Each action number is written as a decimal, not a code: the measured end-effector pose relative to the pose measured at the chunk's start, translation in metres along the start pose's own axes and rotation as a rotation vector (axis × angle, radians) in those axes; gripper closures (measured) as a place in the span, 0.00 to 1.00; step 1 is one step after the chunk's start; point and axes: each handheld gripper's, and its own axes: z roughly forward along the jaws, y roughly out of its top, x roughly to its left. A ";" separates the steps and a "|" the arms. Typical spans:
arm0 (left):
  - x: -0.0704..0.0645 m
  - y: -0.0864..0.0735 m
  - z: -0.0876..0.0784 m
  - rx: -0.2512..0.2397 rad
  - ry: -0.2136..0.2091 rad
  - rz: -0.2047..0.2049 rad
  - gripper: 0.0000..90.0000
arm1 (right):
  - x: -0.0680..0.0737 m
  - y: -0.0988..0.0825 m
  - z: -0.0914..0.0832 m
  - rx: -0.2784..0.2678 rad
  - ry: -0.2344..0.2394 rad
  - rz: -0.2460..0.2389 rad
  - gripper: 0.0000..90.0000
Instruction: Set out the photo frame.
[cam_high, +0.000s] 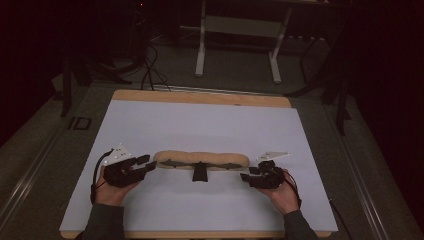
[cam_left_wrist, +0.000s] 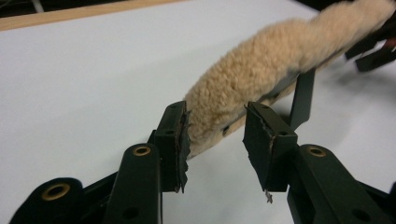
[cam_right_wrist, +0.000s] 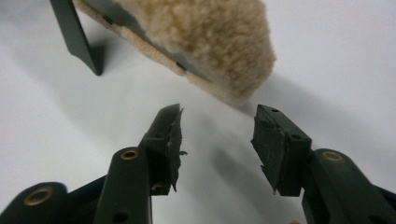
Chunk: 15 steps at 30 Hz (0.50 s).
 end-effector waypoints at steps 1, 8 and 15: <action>0.002 0.001 -0.002 -0.016 -0.009 -0.017 0.67 | 0.000 0.000 0.000 0.003 0.004 -0.001 0.58; 0.006 0.005 -0.006 -0.038 -0.005 -0.063 0.65 | 0.005 0.000 0.004 0.026 0.010 -0.038 0.59; 0.007 0.011 -0.001 -0.023 0.011 -0.068 0.63 | 0.012 0.002 0.006 0.015 0.014 -0.061 0.61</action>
